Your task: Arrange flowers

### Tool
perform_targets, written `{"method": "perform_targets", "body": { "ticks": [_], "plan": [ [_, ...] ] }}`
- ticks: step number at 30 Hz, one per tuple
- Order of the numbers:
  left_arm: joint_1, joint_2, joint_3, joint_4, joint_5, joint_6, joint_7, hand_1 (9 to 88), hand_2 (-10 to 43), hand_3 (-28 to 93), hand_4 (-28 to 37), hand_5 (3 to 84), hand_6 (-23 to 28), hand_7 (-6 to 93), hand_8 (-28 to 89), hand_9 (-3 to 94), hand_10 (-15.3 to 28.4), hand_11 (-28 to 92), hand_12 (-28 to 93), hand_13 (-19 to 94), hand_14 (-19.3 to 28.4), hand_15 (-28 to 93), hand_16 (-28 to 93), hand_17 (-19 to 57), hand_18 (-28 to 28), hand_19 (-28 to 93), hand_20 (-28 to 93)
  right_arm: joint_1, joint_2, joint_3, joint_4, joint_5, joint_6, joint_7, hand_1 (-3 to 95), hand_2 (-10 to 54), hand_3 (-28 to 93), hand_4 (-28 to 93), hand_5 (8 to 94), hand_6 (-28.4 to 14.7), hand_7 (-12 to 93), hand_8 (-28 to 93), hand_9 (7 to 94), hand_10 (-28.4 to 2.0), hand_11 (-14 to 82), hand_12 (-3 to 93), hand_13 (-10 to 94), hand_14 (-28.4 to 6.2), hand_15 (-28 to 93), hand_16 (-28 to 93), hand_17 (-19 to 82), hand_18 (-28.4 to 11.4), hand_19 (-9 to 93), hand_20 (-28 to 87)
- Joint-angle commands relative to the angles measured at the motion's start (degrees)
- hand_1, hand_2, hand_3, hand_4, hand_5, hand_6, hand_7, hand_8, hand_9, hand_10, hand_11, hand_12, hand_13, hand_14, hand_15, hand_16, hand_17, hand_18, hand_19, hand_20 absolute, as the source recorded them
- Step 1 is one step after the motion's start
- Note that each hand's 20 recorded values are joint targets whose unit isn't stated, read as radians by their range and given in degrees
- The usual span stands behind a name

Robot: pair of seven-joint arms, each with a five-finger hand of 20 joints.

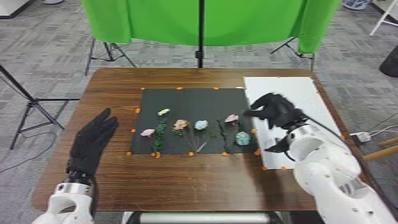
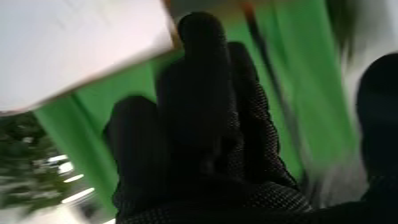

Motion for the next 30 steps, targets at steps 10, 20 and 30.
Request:
{"method": "perform_targets", "body": {
  "ticks": [10, 20, 30],
  "plan": [
    [1.15, -1.01, 1.02, -1.99, 3.92, -0.69, 2.23, 23.2, -3.8, 65, -22.4, 40.9, 5.0, 4.6, -5, 39.4, 12.7, 11, 13, 29, 14.8, 7, 3, 5.3, 12.0, 4, 20, -17.6, -20.4, 17.31, -2.84, 54.01, -6.51, -19.46, 5.4, 3.5, 72, -16, 39.7, 1.1, 6, -6, 40.4, -13.4, 4.2, 13.2, 24, -8.9, 4, 11, 13, -10.5, 0, 26],
    [1.32, -0.82, 1.29, -2.93, 3.58, 0.46, 4.36, 23.2, -3.5, 66, -22.6, 42.5, 4.8, 5.9, -5, 41.1, 12.7, 12, 13, 31, 15.3, 8, 3, 5.4, 11.7, 3, 20, -20.07, -20.96, 18.06, -4.49, 53.25, -5.53, -20.77, 4.9, 3.9, 73, -16, 39.7, 0.9, 5, -6, 41.0, -13.5, 4.5, 13.1, 25, -9.9, 6, 9, 13, -10.8, 0, 26],
    [1.27, -1.15, 1.23, -3.01, 3.68, -0.31, 4.34, 23.1, -3.6, 66, -22.8, 42.8, 4.7, 6.2, -5, 41.1, 12.8, 12, 13, 31, 15.2, 8, 2, 5.4, 11.6, 2, 20, -20.14, -21.39, 18.07, -4.49, 52.74, -5.45, -20.49, 5.3, 4.2, 73, -16, 39.7, 1.0, 6, -6, 42.0, -13.6, 4.8, 13.2, 26, -10.7, 7, 9, 14, -11.1, 0, 26]
  ]
}}
